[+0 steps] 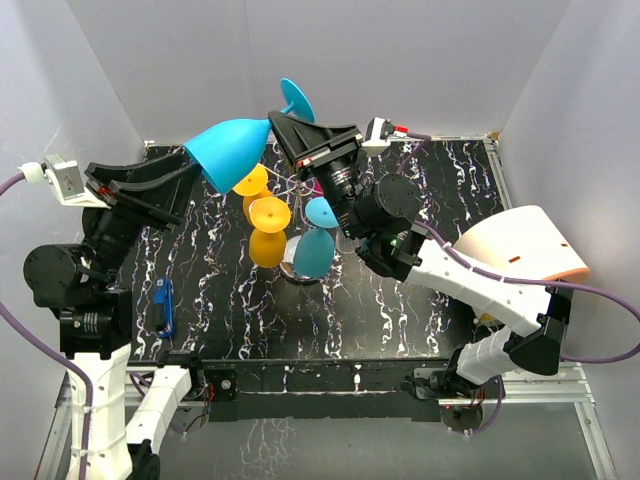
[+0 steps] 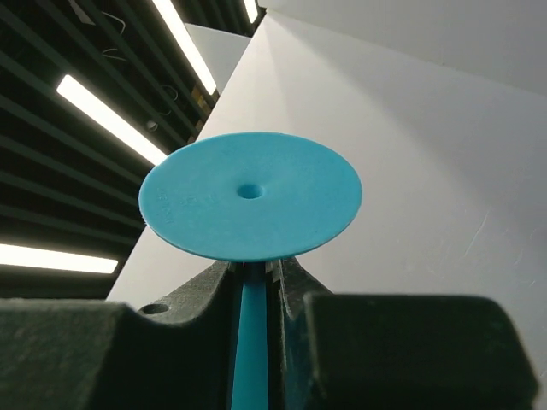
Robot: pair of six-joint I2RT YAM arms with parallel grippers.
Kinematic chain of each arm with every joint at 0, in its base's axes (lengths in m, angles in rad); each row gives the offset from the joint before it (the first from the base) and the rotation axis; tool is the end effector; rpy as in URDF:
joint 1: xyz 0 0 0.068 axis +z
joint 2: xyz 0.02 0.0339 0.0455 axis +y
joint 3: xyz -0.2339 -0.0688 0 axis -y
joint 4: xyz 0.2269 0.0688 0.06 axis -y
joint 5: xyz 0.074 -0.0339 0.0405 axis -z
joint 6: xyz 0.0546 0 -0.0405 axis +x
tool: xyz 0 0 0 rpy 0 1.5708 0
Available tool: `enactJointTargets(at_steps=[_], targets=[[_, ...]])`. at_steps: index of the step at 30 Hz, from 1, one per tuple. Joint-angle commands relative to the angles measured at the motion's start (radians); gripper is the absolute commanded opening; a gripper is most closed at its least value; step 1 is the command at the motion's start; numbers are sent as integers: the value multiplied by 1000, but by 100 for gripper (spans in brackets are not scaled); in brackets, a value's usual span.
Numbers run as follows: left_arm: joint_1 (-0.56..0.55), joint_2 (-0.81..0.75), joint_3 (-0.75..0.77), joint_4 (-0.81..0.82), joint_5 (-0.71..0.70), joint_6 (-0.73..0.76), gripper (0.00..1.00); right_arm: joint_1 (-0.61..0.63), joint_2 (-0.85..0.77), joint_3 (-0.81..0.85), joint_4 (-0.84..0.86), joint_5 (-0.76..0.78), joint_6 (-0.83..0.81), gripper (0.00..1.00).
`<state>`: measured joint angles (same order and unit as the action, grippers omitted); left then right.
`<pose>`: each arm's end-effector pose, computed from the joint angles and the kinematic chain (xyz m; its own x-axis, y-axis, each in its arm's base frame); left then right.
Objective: Place the wine glass upside down on the wine glass rack
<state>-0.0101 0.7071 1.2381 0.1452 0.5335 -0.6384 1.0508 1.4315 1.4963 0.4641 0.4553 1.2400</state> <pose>0.1015 -0.0288 0.5078 0.2610 -0.5158 -0.8160 0.6984 0.6844 -0.2092 0.1780 0.2626 0.4818 -0.4773 0.8759 -0.0706 -0.4290 -0.1622 0.8886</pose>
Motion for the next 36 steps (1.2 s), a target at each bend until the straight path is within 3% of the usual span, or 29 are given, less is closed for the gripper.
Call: enactJointTargets(at_steps=[1, 8, 14, 23, 27, 33, 36], targets=[[1, -27, -27, 35, -59, -25, 51, -6, -13, -11, 188, 85, -207, 0], [2, -44, 16, -59, -223, -70, 55, -6, -13, -9, 285, 112, -486, 0], [2, 28, 261, -424, -496, -269, 56, -6, 43, 26, 316, -36, -614, 0], [2, 98, 288, -431, -395, -489, 60, -1, 119, -33, 388, -252, -759, 0], [2, 118, 245, -369, -306, -580, 61, 6, 157, -36, 387, -301, -820, 0], [2, 138, 155, -153, -185, -699, 61, 11, 198, -23, 381, -417, -921, 0], [2, 165, 167, -137, -145, -712, 61, 31, 224, -7, 360, -463, -1001, 0]])
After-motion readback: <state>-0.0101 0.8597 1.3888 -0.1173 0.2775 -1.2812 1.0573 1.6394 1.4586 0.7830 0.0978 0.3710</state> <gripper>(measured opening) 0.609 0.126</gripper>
